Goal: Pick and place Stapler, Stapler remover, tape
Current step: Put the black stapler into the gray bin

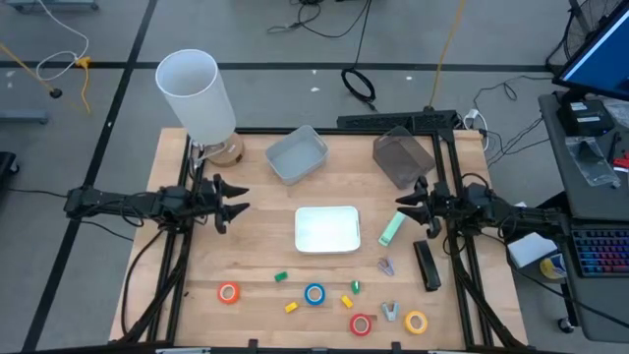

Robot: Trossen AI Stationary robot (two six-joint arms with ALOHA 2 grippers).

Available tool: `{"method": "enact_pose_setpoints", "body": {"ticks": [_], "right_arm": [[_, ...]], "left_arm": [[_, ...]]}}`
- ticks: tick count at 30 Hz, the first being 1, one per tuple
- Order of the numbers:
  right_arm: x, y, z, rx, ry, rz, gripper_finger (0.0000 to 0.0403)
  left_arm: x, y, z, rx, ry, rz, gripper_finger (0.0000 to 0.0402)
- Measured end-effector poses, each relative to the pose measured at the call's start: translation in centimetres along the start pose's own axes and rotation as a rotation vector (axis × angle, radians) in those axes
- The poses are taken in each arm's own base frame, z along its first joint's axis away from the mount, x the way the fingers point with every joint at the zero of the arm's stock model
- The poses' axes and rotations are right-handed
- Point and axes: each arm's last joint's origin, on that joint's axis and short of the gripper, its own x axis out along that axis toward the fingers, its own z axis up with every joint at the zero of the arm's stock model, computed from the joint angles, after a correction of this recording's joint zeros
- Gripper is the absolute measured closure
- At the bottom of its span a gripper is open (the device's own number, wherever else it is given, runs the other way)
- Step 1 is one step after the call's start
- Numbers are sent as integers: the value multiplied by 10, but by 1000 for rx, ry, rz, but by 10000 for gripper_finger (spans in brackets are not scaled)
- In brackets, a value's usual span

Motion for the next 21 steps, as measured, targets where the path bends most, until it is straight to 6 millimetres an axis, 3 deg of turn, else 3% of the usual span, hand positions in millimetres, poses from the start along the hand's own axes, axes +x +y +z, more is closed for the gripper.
{"method": "enact_pose_setpoints", "body": {"ticks": [9,21], "right_arm": [[-1,5,15,144,-148,65,280],[-5,11,29,338,-286,160,280]], "left_arm": [[-1,-3,11,-307,-108,-45,153],[-1,-1,12,-311,-132,5,153]]}}
